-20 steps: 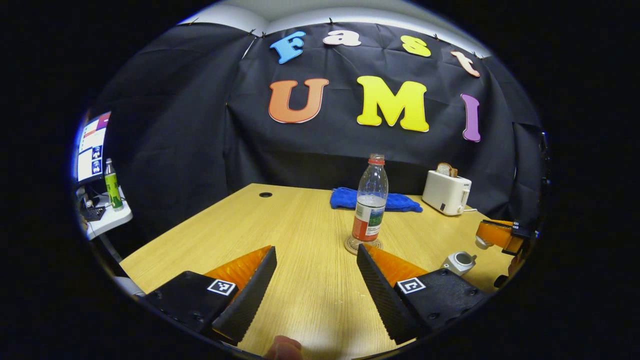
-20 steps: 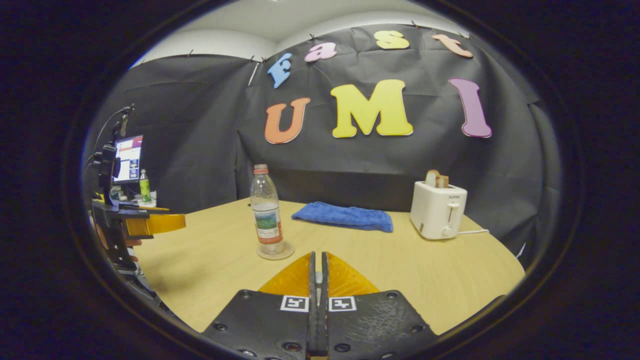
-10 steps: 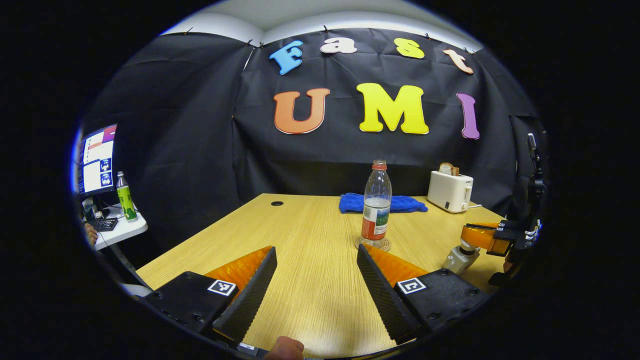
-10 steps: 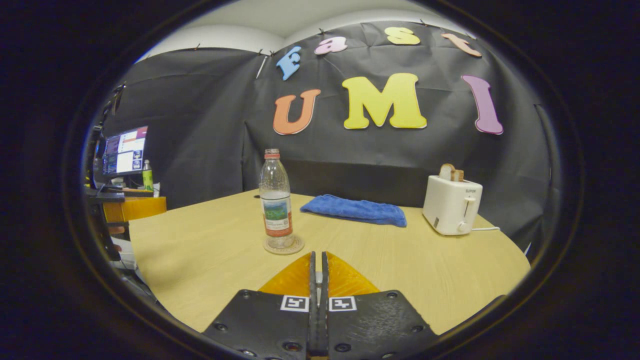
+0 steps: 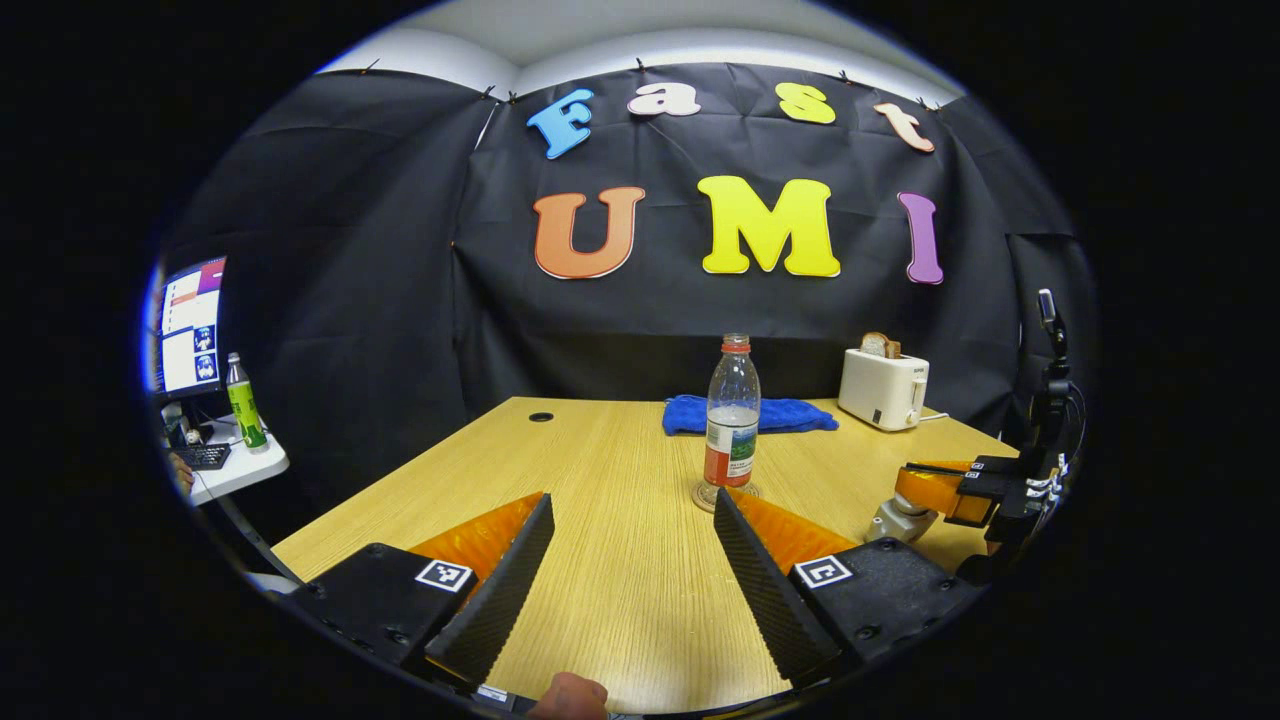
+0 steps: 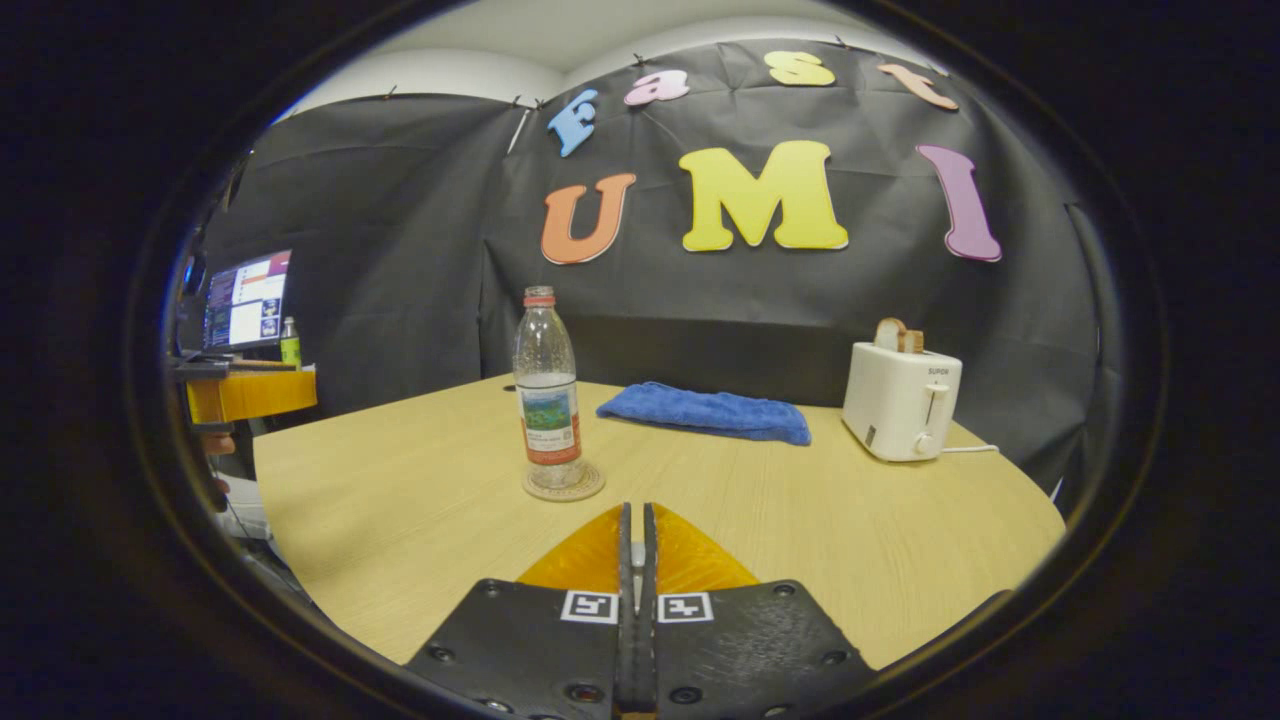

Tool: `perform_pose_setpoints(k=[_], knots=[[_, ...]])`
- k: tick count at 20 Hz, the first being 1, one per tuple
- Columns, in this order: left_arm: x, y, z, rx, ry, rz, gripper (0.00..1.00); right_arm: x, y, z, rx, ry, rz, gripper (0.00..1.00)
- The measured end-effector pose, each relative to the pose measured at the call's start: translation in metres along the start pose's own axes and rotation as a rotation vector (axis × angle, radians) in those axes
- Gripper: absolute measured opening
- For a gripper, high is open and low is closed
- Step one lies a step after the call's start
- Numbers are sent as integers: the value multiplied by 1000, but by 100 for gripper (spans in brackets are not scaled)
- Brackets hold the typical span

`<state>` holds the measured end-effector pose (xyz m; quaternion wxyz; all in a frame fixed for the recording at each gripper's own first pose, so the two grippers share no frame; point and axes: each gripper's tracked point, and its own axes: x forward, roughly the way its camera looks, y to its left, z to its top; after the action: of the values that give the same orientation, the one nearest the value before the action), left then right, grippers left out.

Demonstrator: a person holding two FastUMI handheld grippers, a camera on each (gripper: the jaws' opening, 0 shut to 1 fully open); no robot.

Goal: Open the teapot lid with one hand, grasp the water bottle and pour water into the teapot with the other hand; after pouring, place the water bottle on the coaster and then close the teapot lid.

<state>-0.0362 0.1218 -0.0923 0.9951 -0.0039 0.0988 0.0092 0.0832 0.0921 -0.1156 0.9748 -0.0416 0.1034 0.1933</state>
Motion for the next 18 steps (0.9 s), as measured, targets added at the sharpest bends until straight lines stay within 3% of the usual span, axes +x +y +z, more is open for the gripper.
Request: perform_pose_setpoints(k=[7,11,12,13,14,17,18], knots=[[-7,-6,3,-14,-1,-13,100,2,-2,-10,11,10,-4,0],[-9,-9,6,-17,-10,-1,100,-6,-5,2,3,-33,-28,11],[-13,-12,8,-16,-11,0,100,-9,-7,8,1,-48,-35,17],[-15,-19,10,-16,-15,-8,100,-13,-9,15,4,-67,-41,35],[-16,-29,14,-19,-25,-21,100,-19,-14,24,10,-91,-61,46],[-18,-58,34,-35,-65,-65,100,-44,-37,46,30,-150,-165,97],[-19,-67,42,-36,-83,-79,100,-54,-43,54,38,-172,-189,97]])
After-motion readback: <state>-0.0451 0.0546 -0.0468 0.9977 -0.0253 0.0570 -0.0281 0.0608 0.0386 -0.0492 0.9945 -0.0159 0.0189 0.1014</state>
